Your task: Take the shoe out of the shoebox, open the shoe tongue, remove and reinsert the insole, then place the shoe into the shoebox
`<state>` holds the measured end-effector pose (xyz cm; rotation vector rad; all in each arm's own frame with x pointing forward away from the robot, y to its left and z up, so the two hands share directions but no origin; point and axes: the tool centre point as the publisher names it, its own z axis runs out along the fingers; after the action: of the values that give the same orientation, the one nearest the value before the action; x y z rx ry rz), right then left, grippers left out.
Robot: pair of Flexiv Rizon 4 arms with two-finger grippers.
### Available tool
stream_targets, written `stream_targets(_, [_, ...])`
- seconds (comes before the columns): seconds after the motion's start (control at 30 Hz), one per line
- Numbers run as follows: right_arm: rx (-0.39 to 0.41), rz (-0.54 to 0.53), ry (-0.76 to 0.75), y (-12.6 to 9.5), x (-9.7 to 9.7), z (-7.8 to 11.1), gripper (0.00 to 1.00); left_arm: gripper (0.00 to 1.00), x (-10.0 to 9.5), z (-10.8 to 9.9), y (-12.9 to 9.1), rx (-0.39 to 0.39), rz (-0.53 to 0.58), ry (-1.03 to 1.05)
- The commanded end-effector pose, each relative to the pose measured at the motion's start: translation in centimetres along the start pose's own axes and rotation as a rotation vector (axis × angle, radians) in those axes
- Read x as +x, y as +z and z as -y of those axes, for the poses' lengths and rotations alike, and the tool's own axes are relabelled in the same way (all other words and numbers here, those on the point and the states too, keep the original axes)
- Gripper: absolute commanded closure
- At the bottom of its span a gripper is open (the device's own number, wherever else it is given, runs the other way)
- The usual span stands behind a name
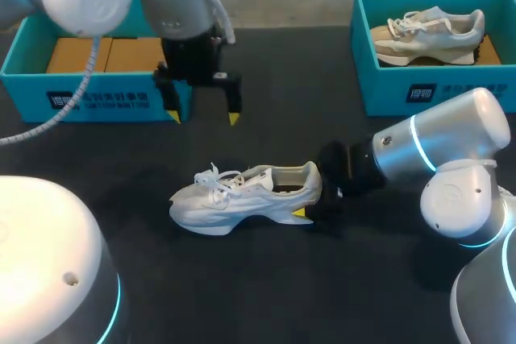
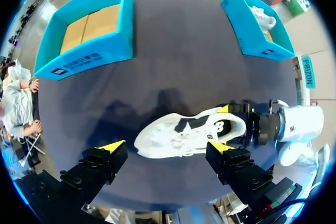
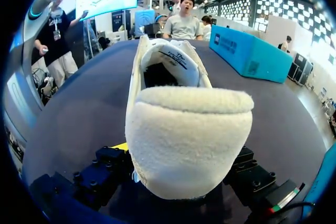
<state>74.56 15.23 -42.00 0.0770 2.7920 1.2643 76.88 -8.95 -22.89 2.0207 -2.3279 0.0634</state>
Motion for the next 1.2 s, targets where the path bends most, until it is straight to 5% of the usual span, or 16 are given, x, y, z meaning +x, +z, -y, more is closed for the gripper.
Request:
stream_targets(0.03, [0.004,0.003,0.001,0.7,0.0,0.2,1.00,0.00,1.8,1.0,1.8,-0.016,0.004,0.023])
stream_targets(0.47, [0.004,0.003,0.001,0.7,0.0,0.2,1.00,0.00,4.5,1.8,5.1,-0.026,-0.023,0.110])
stream_targets(1.2, [0.004,0.003,0.001,0.7,0.0,0.2,1.00,0.00,9.5,-1.6,9.5,-0.108,0.013,0.142])
